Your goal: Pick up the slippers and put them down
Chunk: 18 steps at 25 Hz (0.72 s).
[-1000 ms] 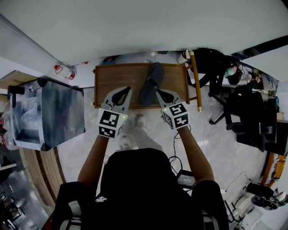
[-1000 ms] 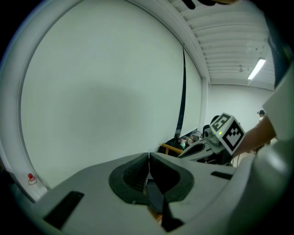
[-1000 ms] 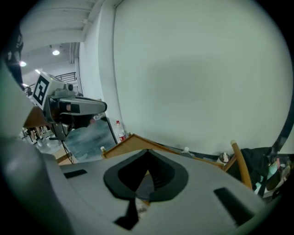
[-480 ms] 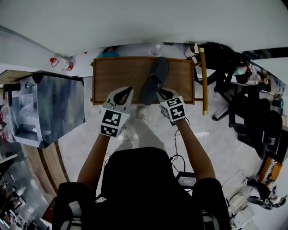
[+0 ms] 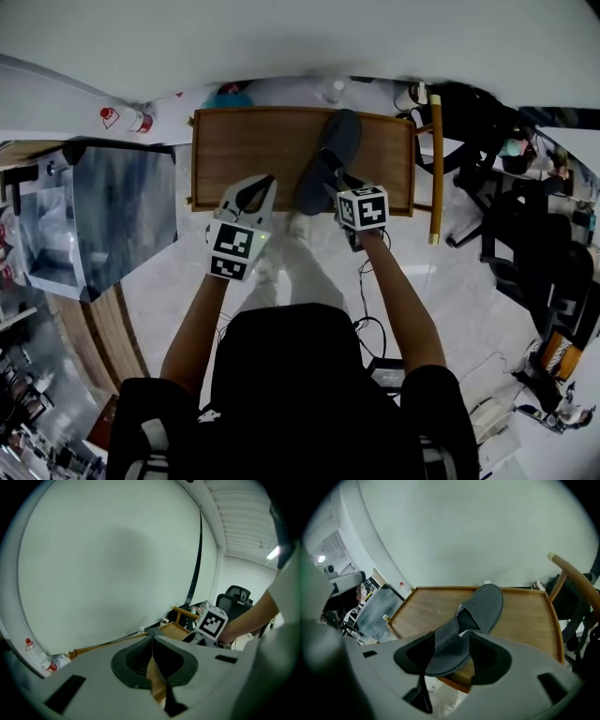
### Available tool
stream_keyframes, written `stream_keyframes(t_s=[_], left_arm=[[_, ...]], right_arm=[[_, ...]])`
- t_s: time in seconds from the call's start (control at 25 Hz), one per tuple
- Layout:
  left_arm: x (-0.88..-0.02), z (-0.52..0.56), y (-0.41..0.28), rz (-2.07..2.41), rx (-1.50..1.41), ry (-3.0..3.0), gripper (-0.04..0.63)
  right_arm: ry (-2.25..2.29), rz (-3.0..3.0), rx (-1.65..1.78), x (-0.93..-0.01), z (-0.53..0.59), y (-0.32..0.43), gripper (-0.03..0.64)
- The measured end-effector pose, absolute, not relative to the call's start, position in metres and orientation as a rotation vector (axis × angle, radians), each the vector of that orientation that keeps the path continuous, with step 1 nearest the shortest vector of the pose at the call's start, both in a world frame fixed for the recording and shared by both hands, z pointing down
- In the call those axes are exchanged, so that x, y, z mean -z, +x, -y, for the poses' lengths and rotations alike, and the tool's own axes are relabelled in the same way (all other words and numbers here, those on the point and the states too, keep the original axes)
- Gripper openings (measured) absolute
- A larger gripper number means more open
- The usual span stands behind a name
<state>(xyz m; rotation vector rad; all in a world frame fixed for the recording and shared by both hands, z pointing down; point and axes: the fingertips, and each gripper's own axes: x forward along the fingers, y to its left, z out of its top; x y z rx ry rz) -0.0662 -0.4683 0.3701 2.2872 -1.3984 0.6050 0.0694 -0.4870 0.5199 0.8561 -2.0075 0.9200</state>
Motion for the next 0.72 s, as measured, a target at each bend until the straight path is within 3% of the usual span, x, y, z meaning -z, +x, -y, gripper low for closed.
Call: stream_keyframes(t_s=[0.32, 0.56, 0.72], left_arm=[[-0.384, 0.472, -0.074, 1.412, -0.588, 2.238, 0.008], [-0.390, 0.469, -0.077, 1.412, -0.595, 2.223, 0.008], [-0.389, 0.468, -0.077, 1.403, -0.584, 2.232, 0.008]], right_arm=[[0.871, 1.928, -1.038, -0.552, 0.490, 0.066, 0.197], [0.876, 1.897, -1.013, -0.558, 0.488, 0.065, 0.080], [0.878, 1.884, -0.989, -0.555, 0.487, 0.063, 0.043]])
